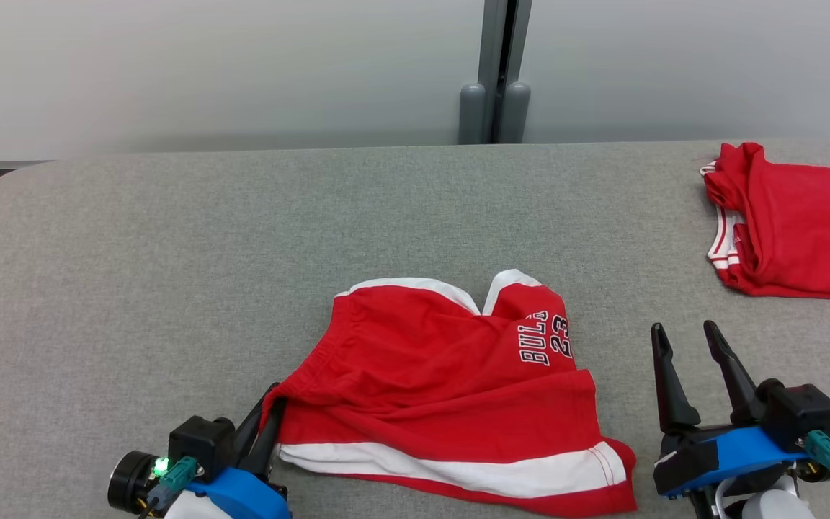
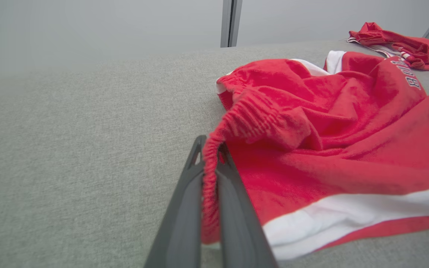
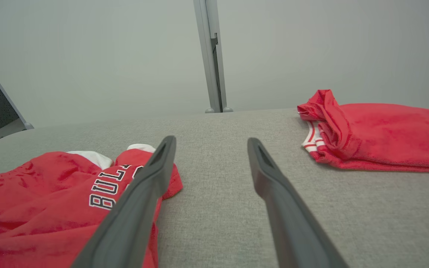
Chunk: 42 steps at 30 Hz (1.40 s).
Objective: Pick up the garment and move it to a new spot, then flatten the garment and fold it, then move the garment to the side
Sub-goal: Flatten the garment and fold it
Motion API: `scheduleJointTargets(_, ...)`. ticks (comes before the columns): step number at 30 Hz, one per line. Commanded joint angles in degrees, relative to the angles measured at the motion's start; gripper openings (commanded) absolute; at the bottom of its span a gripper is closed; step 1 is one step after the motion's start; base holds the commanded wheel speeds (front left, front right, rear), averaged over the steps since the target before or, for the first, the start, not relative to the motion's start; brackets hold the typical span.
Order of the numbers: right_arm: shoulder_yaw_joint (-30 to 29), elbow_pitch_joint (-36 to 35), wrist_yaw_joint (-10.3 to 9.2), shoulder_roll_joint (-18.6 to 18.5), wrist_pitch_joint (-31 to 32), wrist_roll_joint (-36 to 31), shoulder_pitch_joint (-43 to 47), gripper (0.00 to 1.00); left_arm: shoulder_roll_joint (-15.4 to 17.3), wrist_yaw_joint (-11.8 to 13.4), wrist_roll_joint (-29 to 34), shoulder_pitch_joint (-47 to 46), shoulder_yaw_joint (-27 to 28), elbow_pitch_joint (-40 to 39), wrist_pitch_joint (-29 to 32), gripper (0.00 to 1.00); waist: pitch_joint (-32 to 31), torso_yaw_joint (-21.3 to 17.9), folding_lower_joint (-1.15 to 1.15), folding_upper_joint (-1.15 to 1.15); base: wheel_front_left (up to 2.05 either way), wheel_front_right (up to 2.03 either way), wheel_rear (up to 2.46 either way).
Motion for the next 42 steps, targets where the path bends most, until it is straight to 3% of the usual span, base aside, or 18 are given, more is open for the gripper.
scheduleJointTargets(1,-0.06,0.17,0.01,-0.06,-0.27,0.46,-0.78,1.00,0.03,0.23,-0.18,-0.32,0.34,-0.04,-0.35,0.00,0.08,-0.15,0.00,0.00,0.00,0.00,0.00)
scheduleJointTargets(20,-1.54,4.26,0.01,-0.06,-0.27,-0.07,-2.20,1.00,-4.85,-2.59,-1.84,-9.12,1.97,15.18,-3.54,0.00,1.30,-3.30,0.00,0.00,0.00,0.00,0.00)
scheduleJointTargets(22,-1.63,4.37,0.01,-0.06,-0.27,0.02,-2.09,1.00,-5.17,-2.90,-1.58,-9.37,2.07,16.49,-3.65,0.55,1.16,-3.01,0.00,0.00,0.00,0.00,0.00)
scheduleJointTargets(23,-1.62,4.46,0.01,-0.06,-0.26,0.05,-2.04,1.00,-5.36,-2.99,-1.45,-9.35,2.23,17.05,-3.69,1.00,1.06,-2.83,0.00,0.00,0.00,0.00,0.00)
scheduleJointTargets(42,-1.39,3.79,0.01,-0.06,-0.26,0.56,-0.32,1.00,-6.50,-1.91,5.49,2.02,10.19,-1.01,-3.75,1.00,-2.11,1.91,0.00,0.00,0.00,0.00,0.00)
